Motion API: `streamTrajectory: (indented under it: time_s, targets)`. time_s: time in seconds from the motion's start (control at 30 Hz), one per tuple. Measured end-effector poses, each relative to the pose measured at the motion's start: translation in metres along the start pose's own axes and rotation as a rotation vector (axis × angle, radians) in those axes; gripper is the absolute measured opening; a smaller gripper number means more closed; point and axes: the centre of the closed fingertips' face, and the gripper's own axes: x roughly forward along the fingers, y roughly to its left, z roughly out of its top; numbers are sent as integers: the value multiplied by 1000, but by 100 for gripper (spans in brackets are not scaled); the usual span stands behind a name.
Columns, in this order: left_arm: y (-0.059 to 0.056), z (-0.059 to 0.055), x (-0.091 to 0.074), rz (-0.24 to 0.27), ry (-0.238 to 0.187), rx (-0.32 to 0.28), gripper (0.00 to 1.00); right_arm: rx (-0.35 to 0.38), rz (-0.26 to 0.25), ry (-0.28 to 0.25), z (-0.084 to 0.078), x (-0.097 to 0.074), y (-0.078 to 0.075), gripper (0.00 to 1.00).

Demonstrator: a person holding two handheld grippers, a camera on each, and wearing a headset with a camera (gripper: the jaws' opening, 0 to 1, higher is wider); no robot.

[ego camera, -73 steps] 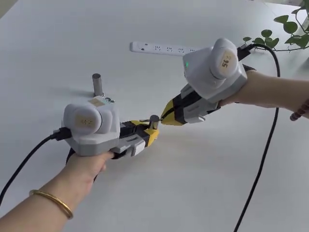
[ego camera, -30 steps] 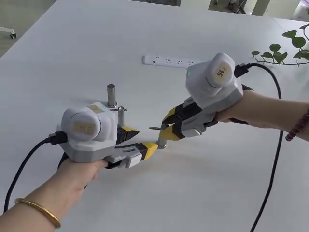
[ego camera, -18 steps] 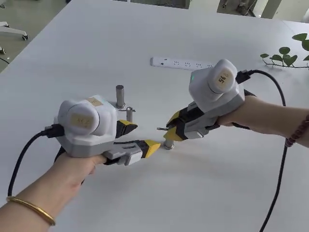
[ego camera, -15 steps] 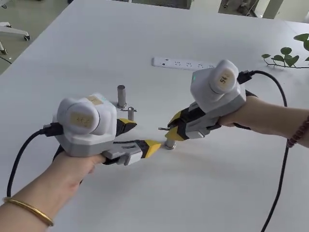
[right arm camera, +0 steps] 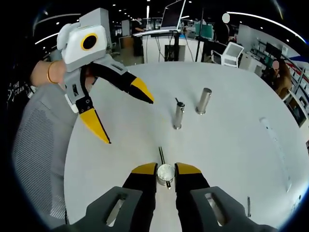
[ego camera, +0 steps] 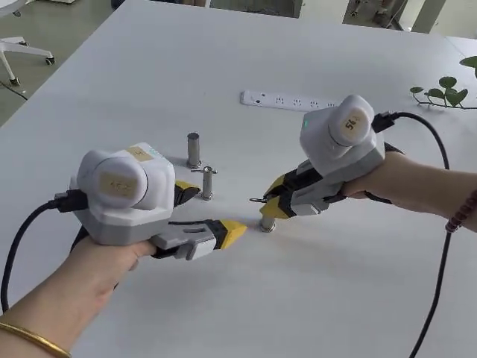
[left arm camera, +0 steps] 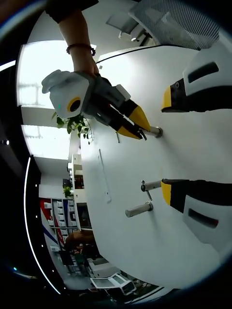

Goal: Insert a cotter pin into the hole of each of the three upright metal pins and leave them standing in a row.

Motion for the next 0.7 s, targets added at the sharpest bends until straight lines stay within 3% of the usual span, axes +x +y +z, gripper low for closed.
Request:
streamTrajectory:
  time_s: [0.37,0.7]
  targets:
    - [14,0,-9,53,-6,3,60,-20,5,-7,0,0,1,8]
    - [20,4,-15,62,-38,-17,69,-39,-5,9,-1,-2,0,8]
